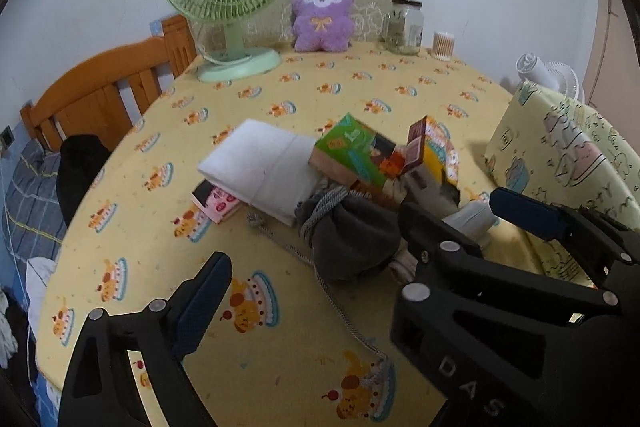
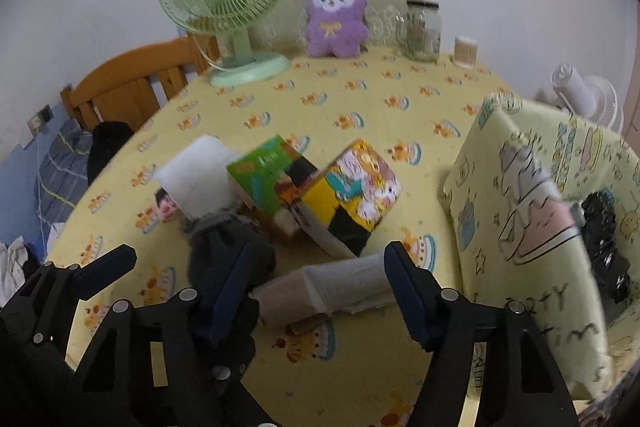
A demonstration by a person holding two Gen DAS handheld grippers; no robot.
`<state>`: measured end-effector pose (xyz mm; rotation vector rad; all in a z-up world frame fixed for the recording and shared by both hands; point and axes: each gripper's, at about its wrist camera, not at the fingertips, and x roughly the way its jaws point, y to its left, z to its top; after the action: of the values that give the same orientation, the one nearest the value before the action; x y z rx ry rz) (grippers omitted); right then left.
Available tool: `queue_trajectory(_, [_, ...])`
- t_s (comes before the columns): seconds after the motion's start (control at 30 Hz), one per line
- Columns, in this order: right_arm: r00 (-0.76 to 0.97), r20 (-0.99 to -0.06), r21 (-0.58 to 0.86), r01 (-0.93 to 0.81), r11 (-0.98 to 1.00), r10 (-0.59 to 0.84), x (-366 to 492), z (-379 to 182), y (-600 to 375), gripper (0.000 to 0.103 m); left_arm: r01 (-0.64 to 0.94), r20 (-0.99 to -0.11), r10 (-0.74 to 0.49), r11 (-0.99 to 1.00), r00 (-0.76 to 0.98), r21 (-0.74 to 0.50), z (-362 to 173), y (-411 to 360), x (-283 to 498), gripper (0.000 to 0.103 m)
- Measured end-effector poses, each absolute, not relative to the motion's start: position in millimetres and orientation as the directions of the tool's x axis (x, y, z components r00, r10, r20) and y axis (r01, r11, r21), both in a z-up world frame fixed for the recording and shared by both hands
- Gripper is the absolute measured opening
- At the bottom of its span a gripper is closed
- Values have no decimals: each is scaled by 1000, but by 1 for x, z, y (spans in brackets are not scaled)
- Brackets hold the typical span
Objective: Organize soft objects
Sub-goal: 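Grasp the grey knit hat with the left tool while the right tool grasps the white rolled cloth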
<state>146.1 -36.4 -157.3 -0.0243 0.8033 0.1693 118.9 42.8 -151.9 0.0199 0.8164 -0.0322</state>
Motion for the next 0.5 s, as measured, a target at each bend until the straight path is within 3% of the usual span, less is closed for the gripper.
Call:
queue_trajectory(0.13, [652, -749, 40, -133, 990, 118, 152, -169, -39, 69, 38, -750, -16, 999, 661, 12, -161, 42, 123, 93])
queue_trajectory(0.23, [644, -757, 42, -125, 991, 114, 158, -175, -43, 61, 15, -754, -7, 1000, 657, 3, -164, 43, 127, 87])
queue_trajectory(0.37, [641, -761, 34, -114, 993, 100, 161, -176, -45, 50, 7, -754, 2, 1000, 656, 9, -164, 42, 130, 87])
queue_trajectory(0.5, [640, -761, 48, -107, 993, 106, 159, -174, -47, 46, 17, -750, 0, 1000, 662, 15, -163, 38, 132, 87])
